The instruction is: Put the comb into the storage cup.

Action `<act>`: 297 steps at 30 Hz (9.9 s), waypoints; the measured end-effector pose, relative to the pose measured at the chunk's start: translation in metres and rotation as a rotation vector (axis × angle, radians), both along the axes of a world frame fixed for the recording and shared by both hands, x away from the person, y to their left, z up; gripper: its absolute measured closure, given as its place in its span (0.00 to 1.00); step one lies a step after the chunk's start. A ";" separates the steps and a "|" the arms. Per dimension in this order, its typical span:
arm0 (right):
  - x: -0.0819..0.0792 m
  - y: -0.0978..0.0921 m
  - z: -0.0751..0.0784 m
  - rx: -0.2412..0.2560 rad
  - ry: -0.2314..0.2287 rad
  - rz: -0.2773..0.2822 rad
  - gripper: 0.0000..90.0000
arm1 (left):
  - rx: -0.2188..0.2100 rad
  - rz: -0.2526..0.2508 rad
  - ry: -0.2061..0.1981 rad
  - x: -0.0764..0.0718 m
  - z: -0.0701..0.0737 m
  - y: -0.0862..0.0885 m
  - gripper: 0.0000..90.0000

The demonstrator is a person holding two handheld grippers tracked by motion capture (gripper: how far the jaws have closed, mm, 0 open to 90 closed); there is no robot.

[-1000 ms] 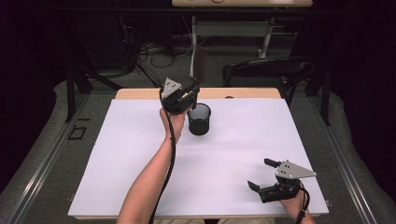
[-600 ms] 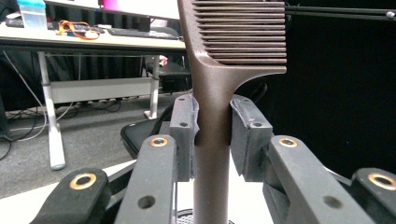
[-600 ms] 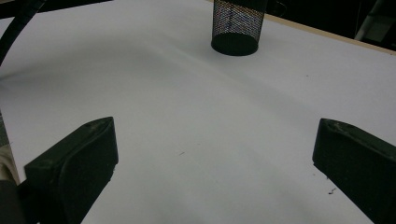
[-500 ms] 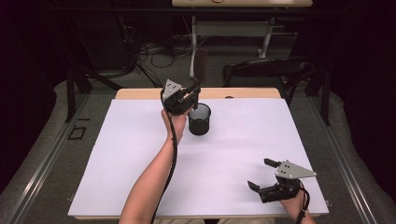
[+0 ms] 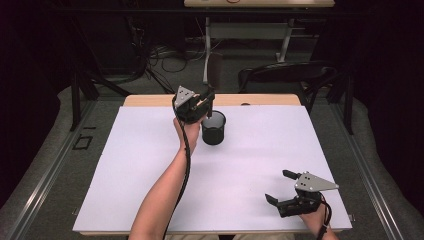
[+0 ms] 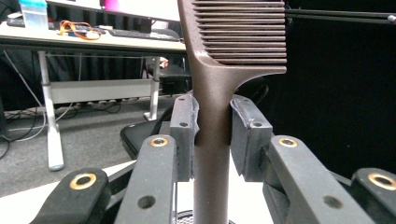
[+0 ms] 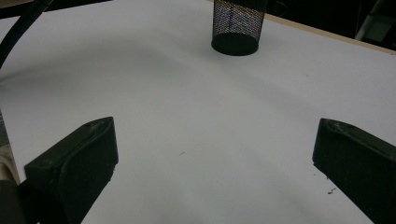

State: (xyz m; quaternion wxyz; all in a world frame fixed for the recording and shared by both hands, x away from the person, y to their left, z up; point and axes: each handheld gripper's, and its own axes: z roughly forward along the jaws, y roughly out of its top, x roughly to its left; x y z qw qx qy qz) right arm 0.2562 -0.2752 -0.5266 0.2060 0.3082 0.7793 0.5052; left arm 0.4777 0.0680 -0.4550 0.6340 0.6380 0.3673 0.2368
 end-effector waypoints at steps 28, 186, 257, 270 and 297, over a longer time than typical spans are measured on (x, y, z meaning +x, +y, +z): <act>0.000 0.000 0.000 0.001 0.006 -0.001 0.00 | -0.008 0.002 0.022 0.005 -0.013 -0.003 0.80; 0.001 0.000 0.000 -0.007 0.009 0.003 0.00 | 0.245 -0.023 0.063 -0.025 -0.046 -0.008 0.18; 0.001 0.003 0.000 -0.007 0.023 0.008 0.00 | 0.457 -0.139 0.255 -0.123 -0.052 0.075 0.00; 0.001 0.003 0.000 -0.010 0.024 0.006 0.00 | 0.466 -0.146 0.260 -0.137 -0.057 0.085 0.00; 0.001 0.004 0.000 -0.010 0.021 0.008 0.00 | 0.460 -0.113 0.250 -0.170 -0.065 0.109 0.00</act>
